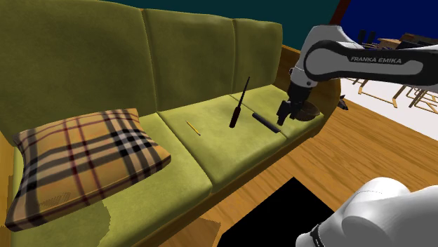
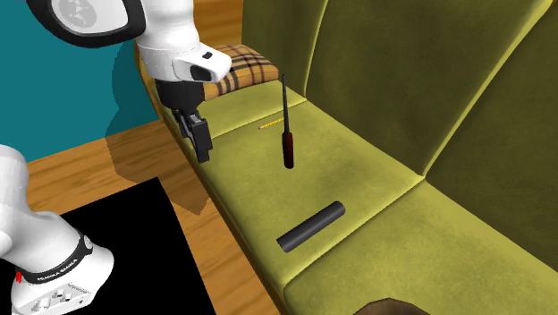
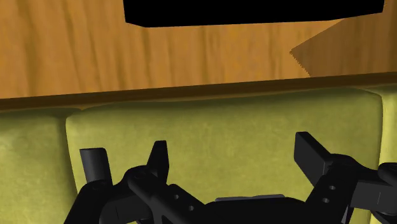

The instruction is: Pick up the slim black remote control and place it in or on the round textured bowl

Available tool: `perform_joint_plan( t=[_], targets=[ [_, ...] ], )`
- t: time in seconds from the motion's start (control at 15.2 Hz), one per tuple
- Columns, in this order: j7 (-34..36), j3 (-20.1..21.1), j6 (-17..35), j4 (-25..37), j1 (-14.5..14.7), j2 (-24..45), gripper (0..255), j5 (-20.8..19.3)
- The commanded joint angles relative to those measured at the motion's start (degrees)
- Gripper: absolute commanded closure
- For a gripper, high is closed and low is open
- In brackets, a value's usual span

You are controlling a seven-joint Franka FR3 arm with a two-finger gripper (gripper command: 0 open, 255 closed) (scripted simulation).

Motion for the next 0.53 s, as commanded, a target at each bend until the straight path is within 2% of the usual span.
perform_joint_plan(
  t=[0.0, 0.46],
  targets=[
    [-2.05, -2.11, 2.67, 0.53, -0.65, 2.81, 0, -0.34],
    [-8.92, -8.36, 11.57, 6.03, -1.46, 16.6, 0, 2.05]
  ],
)
